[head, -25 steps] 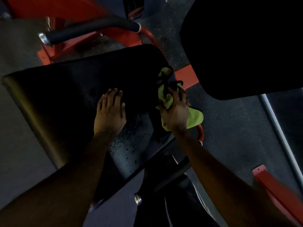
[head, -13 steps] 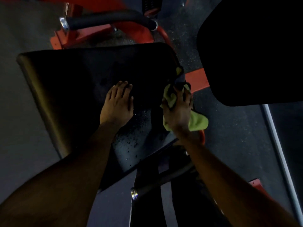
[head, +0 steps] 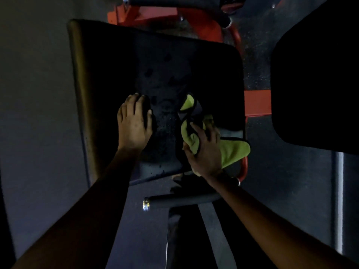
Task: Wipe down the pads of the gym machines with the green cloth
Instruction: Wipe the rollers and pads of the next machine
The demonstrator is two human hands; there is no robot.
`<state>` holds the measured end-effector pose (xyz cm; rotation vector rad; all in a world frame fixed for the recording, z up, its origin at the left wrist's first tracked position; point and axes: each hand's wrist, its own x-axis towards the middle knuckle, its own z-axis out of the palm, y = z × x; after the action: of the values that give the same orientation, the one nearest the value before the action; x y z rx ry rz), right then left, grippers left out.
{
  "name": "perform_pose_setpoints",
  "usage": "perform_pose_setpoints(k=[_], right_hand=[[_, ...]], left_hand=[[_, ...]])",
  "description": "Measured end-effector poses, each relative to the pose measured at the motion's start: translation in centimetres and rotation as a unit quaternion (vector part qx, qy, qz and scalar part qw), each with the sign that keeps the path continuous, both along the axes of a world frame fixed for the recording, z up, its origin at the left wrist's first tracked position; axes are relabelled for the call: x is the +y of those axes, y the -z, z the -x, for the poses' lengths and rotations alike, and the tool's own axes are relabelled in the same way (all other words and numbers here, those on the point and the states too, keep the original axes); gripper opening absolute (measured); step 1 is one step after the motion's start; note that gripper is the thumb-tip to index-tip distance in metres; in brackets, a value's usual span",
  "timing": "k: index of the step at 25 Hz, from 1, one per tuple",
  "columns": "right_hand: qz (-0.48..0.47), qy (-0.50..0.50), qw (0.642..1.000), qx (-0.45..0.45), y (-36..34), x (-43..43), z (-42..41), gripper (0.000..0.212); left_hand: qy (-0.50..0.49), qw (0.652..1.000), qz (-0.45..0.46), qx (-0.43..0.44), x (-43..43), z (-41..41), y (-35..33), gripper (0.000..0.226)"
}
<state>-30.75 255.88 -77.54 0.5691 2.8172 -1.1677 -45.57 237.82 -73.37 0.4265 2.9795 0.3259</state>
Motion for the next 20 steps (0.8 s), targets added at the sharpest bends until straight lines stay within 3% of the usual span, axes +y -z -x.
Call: perform_pose_setpoints(k=[2,8,14,16,20], right_hand=[[0.009,-0.015,1.000,0.023,0.3,1.7,3.2,0.067],[-0.019,0.089,0.994,0.062,0.7,2.4,7.6,0.063],[-0.008,-0.141,0.988,0.057,-0.1,-1.0,-0.5,0.065],[-0.021,-0.163,0.985,0.054,0.0,1.3,-0.1,0.064],[0.007,0.024,0.999,0.033,0.5,2.8,1.6,0.064]], left_hand=[[-0.010,1.000,0.020,0.001,-1.7,-1.9,-0.2,0.048],[-0.006,0.998,0.064,0.008,-1.8,-2.7,0.1,0.052],[-0.008,0.999,0.025,0.026,-2.2,-2.7,0.2,0.050],[-0.018,0.999,-0.011,0.030,-2.6,-3.1,0.1,0.047],[-0.057,0.997,-0.050,0.028,-4.5,-6.1,0.1,0.044]])
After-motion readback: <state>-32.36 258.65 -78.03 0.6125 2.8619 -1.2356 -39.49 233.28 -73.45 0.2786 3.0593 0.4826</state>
